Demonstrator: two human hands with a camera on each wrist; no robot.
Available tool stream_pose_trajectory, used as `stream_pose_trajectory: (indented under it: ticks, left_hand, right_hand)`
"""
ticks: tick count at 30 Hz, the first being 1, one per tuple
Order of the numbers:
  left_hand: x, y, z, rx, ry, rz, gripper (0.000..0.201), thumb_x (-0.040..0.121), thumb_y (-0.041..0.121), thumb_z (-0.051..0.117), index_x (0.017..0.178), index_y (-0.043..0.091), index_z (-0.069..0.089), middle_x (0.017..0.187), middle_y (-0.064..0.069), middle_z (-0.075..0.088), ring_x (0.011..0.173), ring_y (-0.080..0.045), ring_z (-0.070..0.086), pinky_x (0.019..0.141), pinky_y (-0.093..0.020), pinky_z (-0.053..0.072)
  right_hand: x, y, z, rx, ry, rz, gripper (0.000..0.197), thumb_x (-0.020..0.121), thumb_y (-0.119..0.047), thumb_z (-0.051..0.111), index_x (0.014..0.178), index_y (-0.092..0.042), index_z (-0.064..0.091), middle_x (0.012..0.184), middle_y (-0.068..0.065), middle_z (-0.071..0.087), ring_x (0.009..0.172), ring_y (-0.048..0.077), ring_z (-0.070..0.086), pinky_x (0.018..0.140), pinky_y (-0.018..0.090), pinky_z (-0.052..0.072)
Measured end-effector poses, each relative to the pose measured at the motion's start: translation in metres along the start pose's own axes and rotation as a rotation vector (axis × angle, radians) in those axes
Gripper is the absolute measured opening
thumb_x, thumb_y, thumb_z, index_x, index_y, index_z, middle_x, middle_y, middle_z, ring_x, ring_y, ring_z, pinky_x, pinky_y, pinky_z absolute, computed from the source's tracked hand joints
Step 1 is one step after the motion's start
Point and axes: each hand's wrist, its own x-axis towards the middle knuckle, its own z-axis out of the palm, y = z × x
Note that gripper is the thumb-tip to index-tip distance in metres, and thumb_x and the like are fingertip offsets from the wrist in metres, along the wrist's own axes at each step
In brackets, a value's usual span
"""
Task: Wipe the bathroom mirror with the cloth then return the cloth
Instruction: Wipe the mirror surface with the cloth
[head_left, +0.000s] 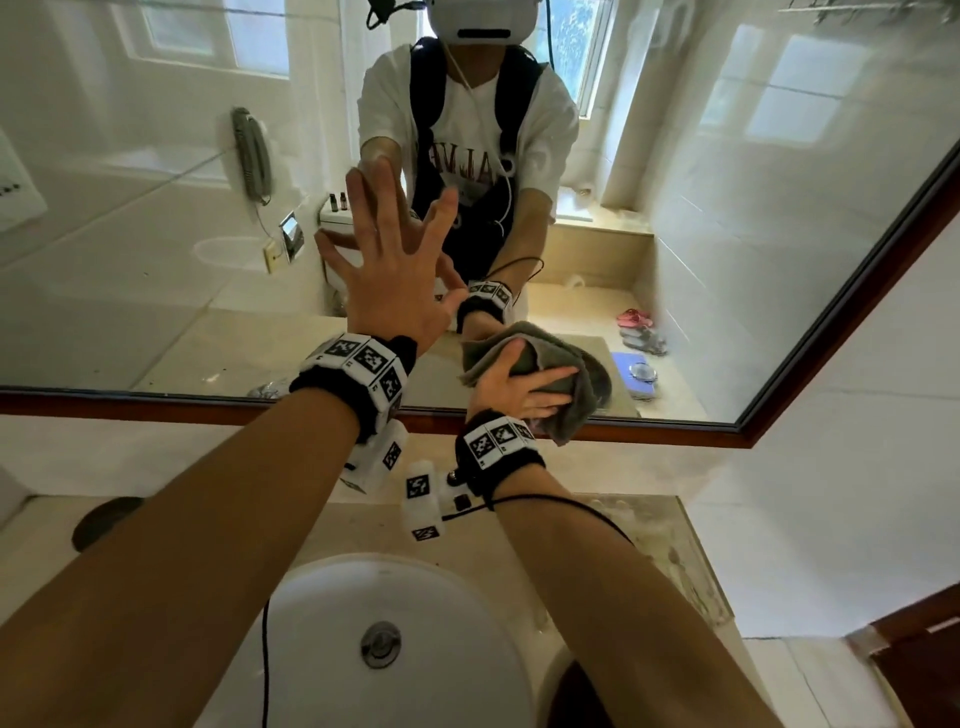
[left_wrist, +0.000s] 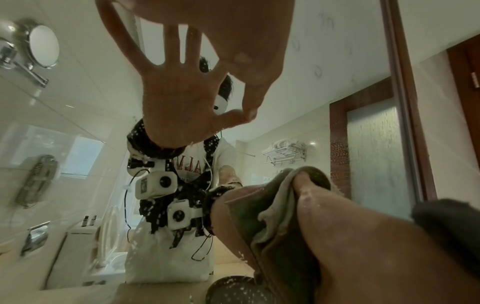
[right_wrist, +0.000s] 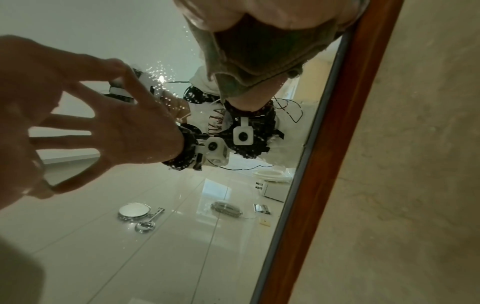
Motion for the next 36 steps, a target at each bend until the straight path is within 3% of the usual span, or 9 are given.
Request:
stream_pose_trajectory:
  ticks: [5, 15, 24, 36]
  left_hand:
    - [0.0, -0.001, 0.001, -0.005, -0.002, 0.011, 0.106, 0.074, 0.068, 0.063, 0.151, 0.044, -0.007, 0.159, -0.023, -0.008, 0.145, -0.046, -0.007, 0.1, -0.079, 0.014]
    - [-0.004, 0.0, 0.002, -0.022, -0.001, 0.018, 0.098, 0.08, 0.069, 0.055, 0.151, 0.043, -0.006, 0.159, -0.023, -0.007, 0.145, -0.046, -0.006, 0.1, -0.079, 0.014]
    - [-0.009, 0.0, 0.008, 0.007, 0.009, -0.01, 0.092, 0.082, 0.069, 0.051, 0.152, 0.042, -0.003, 0.16, -0.023, -0.007, 0.145, -0.045, -0.006, 0.101, -0.078, 0.016]
    - [-0.017, -0.001, 0.008, 0.05, 0.032, -0.085, 0.094, 0.081, 0.07, 0.055, 0.152, 0.042, 0.0, 0.159, -0.024, -0.002, 0.146, -0.042, -0.002, 0.103, -0.074, 0.021]
  right_hand:
    - [0.009, 0.006, -0.009, -0.005, -0.002, -0.013, 0.093, 0.091, -0.058, 0.05, 0.153, -0.026, -0.011, 0.159, 0.017, -0.02, 0.147, 0.038, -0.01, 0.117, 0.052, -0.002]
    - [0.062, -0.02, -0.054, -0.062, 0.129, 0.108, 0.086, 0.093, -0.064, 0.037, 0.153, -0.026, -0.011, 0.16, 0.021, -0.007, 0.147, 0.039, 0.007, 0.117, 0.051, 0.004]
    - [0.116, -0.035, -0.107, -0.035, 0.193, 0.153, 0.087, 0.091, -0.069, 0.033, 0.154, -0.027, -0.01, 0.161, 0.02, -0.005, 0.147, 0.041, 0.008, 0.119, 0.051, 0.006]
    - [0.115, -0.025, -0.093, 0.0, 0.229, 0.127, 0.084, 0.093, -0.063, 0.038, 0.155, -0.024, -0.003, 0.161, 0.02, -0.004, 0.147, 0.04, 0.006, 0.119, 0.051, 0.007]
